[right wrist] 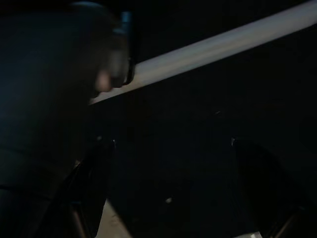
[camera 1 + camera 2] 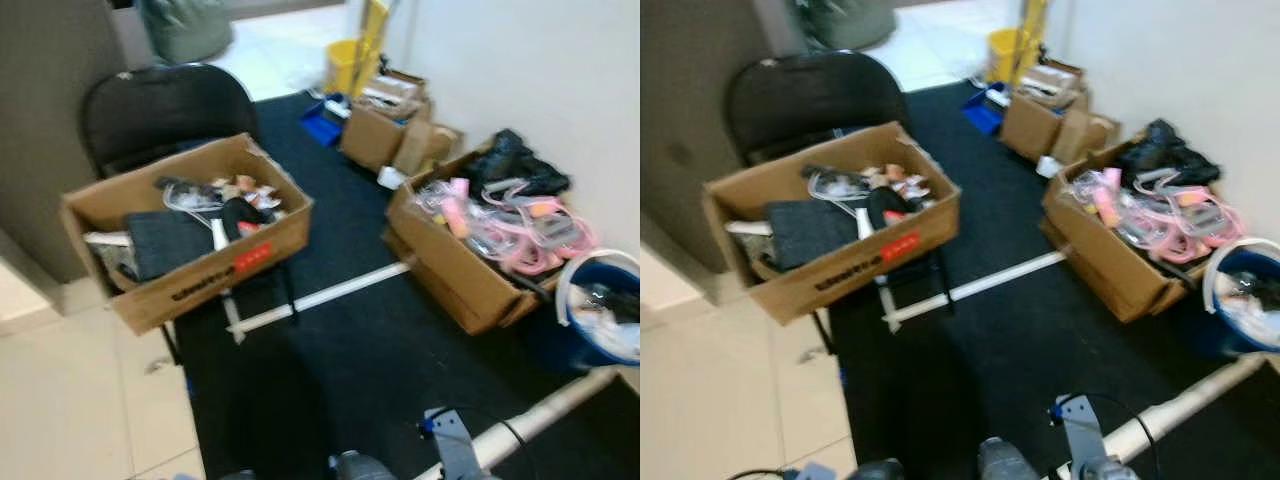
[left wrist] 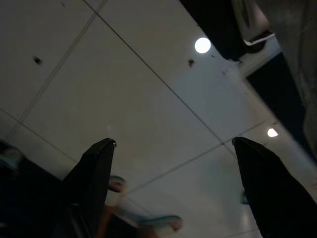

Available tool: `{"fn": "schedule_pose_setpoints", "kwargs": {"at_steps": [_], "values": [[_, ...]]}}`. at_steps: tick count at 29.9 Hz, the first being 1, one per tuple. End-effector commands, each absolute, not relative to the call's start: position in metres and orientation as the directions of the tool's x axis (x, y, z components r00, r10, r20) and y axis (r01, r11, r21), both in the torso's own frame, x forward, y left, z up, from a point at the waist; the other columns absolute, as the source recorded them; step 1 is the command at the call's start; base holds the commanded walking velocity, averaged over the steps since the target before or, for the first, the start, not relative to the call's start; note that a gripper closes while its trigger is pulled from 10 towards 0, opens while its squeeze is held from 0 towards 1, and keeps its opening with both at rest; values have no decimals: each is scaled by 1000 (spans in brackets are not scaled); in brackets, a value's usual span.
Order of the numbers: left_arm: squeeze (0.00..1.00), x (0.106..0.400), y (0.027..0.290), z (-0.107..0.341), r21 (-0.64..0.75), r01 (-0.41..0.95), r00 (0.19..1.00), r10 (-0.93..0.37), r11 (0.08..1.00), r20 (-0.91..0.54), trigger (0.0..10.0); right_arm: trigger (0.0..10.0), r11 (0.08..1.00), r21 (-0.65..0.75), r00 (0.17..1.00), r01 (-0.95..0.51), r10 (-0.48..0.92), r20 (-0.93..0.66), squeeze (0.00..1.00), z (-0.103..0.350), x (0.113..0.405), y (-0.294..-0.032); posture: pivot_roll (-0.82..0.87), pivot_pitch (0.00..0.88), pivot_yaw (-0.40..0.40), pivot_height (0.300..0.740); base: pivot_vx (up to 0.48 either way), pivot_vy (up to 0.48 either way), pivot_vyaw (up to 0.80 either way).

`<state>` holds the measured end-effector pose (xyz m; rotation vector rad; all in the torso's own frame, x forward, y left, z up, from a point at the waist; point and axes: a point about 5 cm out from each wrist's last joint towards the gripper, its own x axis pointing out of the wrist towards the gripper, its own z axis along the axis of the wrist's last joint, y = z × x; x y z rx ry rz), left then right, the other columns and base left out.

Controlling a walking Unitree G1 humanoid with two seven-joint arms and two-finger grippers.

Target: Picking trash to rubbish bin

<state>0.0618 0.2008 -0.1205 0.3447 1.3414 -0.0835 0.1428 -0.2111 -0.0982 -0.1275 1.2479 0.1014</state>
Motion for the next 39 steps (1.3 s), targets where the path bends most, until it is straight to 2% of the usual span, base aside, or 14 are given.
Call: {"fn": "schedule_pose_setpoints", "kwargs": {"at_steps": [1,7,20,27,39], "values": [[0,74,184,-120,164,269,280,85,949,-956,10000,10000,988,-46,298,-146,-1,-954,0,-99,139,-212,51,68,-23,740,0,0,-788],[0,77,185,-120,166,269,285,86,949,-955,10000,10000,986,-59,308,-159,-8,-951,0,-98,142,-212,53,60,-25,740,0,0,-788],[0,81,185,-119,144,257,295,65,956,-953,10000,10000,986,-68,330,-153,-13,-944,0,-96,148,-212,52,61,-28,740,0,0,0],[0,78,185,-119,141,253,281,66,957,-957,10000,10000,986,-66,326,-152,-13,-945,0,-97,147,-212,53,67,-27,740,0,-468,0],[0,73,185,-120,147,246,275,76,958,-959,10000,10000,986,-63,324,-157,-9,-946,0,-97,146,-211,54,82,-25,740,0,0,0]]}}
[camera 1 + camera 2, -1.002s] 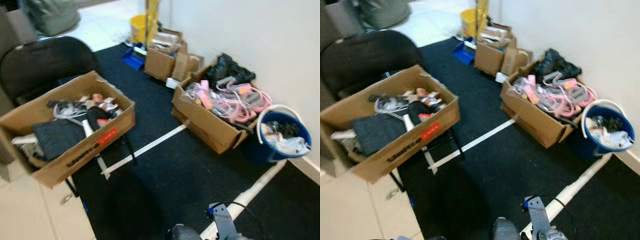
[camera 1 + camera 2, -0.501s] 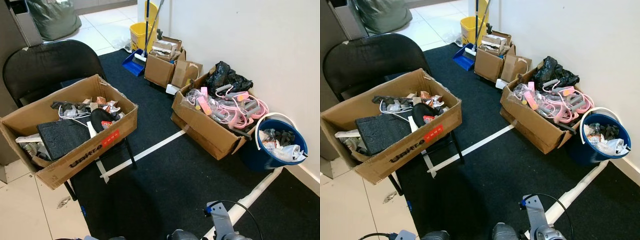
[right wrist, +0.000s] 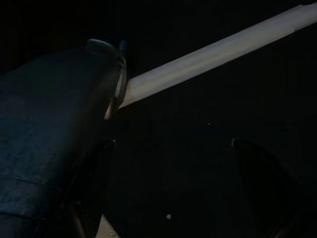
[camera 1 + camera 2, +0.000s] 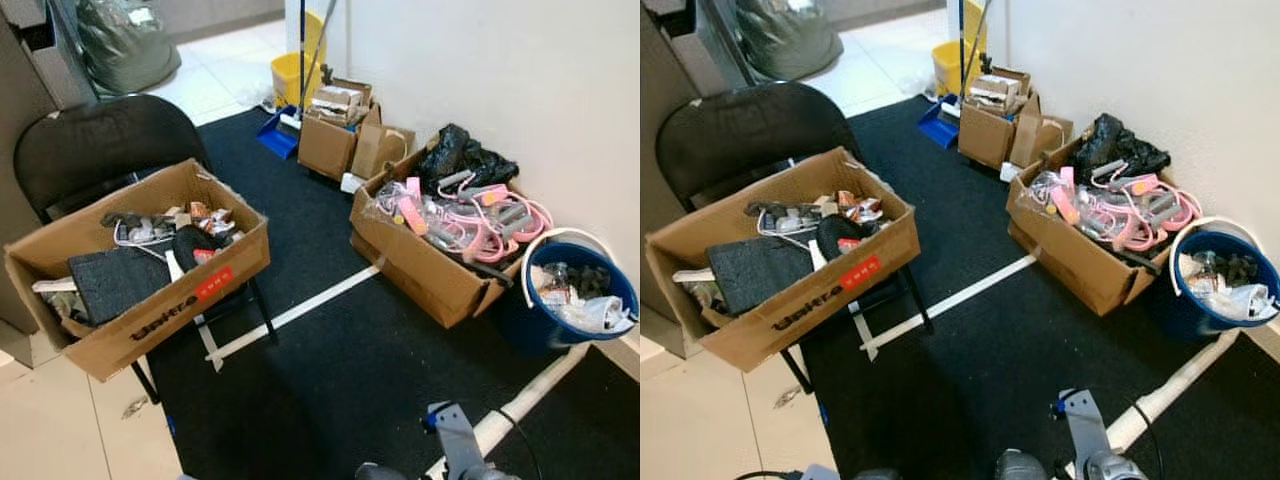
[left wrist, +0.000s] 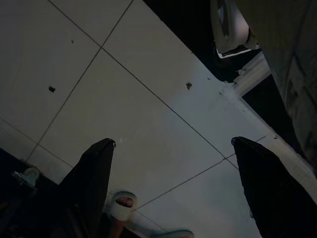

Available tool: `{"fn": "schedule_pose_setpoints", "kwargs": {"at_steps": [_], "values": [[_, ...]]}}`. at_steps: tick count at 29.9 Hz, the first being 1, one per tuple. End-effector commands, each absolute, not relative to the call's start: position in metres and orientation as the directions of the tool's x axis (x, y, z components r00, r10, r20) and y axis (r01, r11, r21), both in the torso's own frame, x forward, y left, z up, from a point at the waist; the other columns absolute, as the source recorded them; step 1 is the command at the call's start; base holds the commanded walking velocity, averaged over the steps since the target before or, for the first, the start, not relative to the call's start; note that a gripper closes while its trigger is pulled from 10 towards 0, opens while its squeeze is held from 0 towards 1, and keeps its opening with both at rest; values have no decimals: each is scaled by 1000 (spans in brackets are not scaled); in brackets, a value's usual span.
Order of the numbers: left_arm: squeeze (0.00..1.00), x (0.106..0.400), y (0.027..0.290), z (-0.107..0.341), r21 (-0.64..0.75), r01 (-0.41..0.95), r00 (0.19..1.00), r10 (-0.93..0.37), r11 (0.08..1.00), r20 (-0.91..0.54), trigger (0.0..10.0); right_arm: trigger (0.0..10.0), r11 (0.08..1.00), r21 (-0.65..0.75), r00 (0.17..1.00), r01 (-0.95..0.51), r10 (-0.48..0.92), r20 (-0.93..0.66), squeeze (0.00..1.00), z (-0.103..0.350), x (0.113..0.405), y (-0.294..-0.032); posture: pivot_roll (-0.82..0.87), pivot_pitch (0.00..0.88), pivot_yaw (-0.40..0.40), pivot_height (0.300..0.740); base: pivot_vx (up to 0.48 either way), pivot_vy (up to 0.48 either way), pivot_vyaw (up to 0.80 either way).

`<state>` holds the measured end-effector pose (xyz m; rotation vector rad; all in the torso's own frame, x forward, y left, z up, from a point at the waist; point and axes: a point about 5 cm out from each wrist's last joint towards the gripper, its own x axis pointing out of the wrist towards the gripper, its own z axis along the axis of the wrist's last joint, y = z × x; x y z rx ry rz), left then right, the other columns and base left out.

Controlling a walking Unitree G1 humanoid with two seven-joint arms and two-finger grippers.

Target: Picking trash to rubbish bin

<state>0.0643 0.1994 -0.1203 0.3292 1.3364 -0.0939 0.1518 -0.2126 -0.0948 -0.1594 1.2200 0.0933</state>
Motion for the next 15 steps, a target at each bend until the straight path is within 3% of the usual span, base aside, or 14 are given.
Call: {"fn": "schedule_pose_setpoints", "kwargs": {"at_steps": [1,15], "values": [[0,73,185,-120,146,246,274,76,958,-959,10000,10000,986,-63,323,-157,-9,-946,0,-97,146,-211,54,82,-24,740,0,0,0],[0,72,183,-121,137,251,269,67,958,-961,10000,10000,985,-61,322,-159,-6,-947,0,-98,145,-210,52,82,-22,740,0,0,0]]}}
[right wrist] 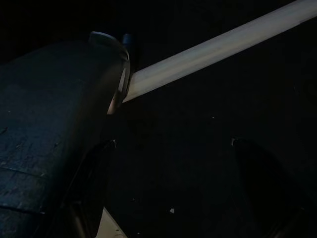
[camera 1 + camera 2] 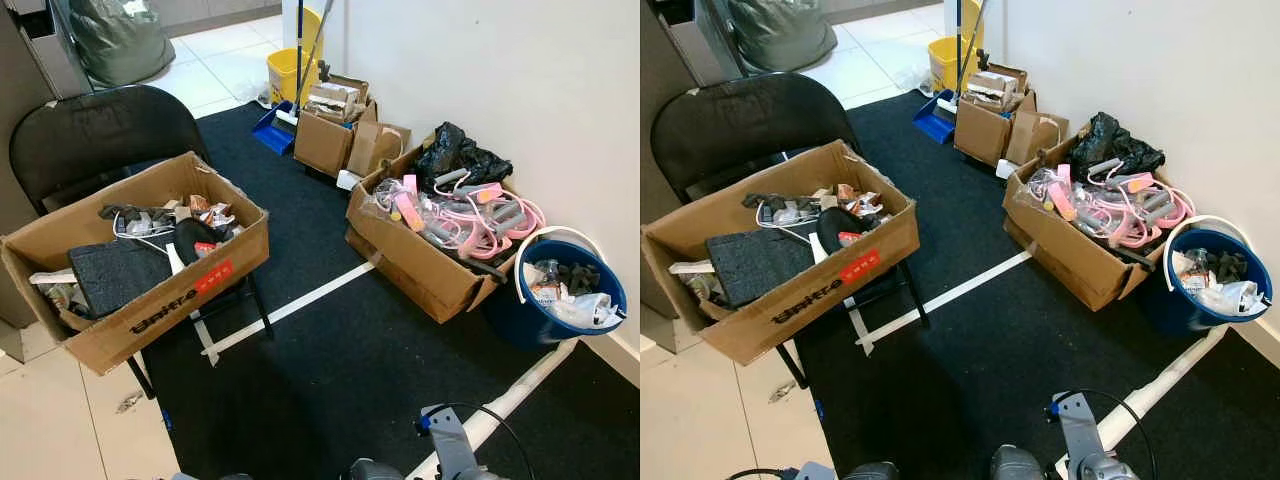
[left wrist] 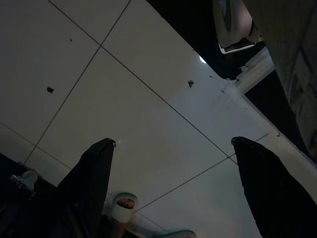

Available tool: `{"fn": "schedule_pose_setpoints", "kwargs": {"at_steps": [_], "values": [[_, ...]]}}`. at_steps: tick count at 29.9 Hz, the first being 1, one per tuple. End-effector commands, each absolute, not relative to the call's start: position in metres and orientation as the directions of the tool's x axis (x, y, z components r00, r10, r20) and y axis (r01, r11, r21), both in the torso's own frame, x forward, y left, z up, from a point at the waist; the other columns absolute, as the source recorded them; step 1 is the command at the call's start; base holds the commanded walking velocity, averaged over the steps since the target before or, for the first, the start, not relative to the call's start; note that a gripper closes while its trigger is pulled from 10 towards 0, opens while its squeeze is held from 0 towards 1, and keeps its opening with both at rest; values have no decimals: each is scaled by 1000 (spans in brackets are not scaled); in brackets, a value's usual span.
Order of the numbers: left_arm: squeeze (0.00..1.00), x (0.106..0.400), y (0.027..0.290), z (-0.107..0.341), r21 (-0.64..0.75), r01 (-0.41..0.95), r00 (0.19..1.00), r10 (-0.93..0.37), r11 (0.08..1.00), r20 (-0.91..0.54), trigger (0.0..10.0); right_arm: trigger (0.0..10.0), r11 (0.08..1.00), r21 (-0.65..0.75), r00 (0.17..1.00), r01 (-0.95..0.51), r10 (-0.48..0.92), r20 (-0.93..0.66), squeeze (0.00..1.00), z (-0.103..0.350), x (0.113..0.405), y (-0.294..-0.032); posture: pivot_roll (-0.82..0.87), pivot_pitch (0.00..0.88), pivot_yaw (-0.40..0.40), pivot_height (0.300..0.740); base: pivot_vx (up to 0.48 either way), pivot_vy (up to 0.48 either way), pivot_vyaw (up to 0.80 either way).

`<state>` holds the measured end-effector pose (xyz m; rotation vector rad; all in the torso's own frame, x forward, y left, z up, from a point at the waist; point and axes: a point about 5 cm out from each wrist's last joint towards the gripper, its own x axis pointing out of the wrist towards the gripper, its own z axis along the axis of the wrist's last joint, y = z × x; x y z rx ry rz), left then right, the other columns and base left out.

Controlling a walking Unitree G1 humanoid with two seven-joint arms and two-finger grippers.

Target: Picking trash to rubbish bin

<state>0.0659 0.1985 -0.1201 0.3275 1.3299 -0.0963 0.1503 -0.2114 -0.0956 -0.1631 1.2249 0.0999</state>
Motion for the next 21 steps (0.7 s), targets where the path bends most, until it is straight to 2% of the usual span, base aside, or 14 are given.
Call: {"fn": "schedule_pose_setpoints", "kwargs": {"at_steps": [1,11,15,21], "values": [[0,73,183,-121,137,250,272,67,958,-960,10000,10000,985,-61,323,-159,-6,-946,0,-98,145,-210,52,80,-24,740,0,0,0],[0,76,182,-120,137,259,280,61,956,-958,10000,10000,985,-63,326,-158,-8,-945,0,-98,145,-210,49,78,-25,740,0,0,0],[0,77,184,-120,152,240,288,79,959,-954,10000,10000,985,-64,324,-159,-10,-946,0,-98,144,-211,51,77,-28,740,0,-480,0],[0,77,187,-119,166,242,285,93,956,-954,10000,10000,985,-67,323,-160,-11,-946,0,-98,143,-211,50,75,-28,740,0,0,0]]}}
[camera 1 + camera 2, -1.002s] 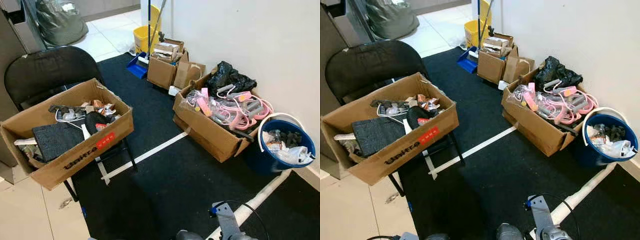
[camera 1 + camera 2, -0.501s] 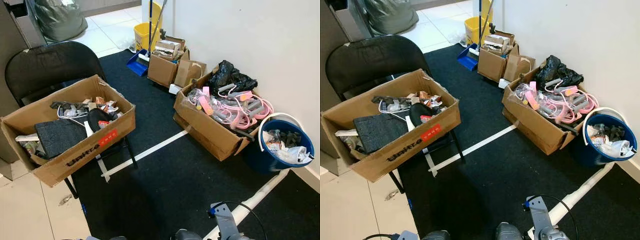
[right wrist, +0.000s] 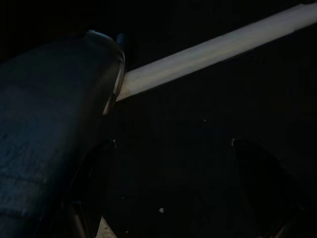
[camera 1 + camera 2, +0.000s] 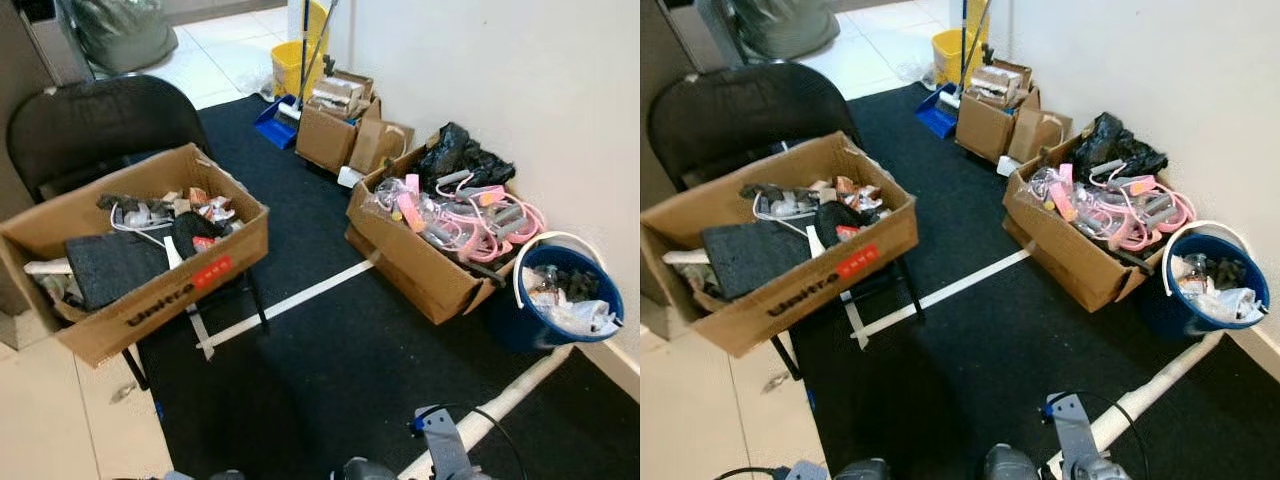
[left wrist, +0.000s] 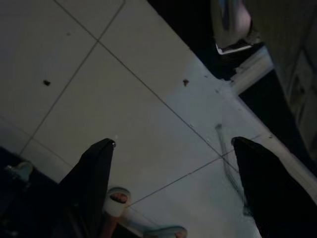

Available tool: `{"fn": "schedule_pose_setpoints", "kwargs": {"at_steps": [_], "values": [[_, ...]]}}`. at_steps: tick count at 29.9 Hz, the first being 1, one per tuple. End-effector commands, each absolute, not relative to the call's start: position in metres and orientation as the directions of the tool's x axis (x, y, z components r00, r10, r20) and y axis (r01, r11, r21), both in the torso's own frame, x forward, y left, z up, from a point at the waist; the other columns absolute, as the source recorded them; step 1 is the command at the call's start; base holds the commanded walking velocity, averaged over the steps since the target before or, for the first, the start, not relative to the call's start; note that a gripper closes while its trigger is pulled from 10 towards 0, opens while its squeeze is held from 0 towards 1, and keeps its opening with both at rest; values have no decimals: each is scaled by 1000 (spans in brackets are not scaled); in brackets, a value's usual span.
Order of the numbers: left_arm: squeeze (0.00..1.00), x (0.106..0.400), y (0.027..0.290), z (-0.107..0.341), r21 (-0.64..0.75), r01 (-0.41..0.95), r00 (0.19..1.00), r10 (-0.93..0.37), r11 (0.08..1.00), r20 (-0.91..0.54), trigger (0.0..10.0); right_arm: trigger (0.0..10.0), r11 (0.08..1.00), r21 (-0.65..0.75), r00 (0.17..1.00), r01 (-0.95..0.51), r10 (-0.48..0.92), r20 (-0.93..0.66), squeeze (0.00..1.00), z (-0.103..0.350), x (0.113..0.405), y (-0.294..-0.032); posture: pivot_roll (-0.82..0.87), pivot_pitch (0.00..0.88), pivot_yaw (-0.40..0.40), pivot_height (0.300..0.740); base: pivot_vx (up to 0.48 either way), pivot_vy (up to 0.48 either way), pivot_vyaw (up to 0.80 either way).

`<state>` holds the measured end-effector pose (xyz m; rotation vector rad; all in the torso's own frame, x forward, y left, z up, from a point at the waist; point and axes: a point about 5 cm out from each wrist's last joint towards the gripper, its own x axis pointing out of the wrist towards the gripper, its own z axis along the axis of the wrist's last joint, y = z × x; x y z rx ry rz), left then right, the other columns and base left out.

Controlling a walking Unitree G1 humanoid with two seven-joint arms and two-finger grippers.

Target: Picking trash to rubbish bin

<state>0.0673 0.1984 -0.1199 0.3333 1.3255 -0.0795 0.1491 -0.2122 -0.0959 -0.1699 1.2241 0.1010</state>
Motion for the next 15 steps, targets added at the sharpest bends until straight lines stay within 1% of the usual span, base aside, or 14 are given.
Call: {"fn": "schedule_pose_setpoints", "kwargs": {"at_steps": [1,15], "values": [[0,77,187,-119,165,244,284,92,956,-954,10000,10000,985,-67,324,-161,-11,-946,0,-98,143,-212,50,75,-28,740,0,0,0],[0,77,186,-119,157,255,285,81,954,-955,10000,10000,984,-67,328,-167,-8,-945,0,-97,146,-211,54,66,-29,740,0,0,0]]}}
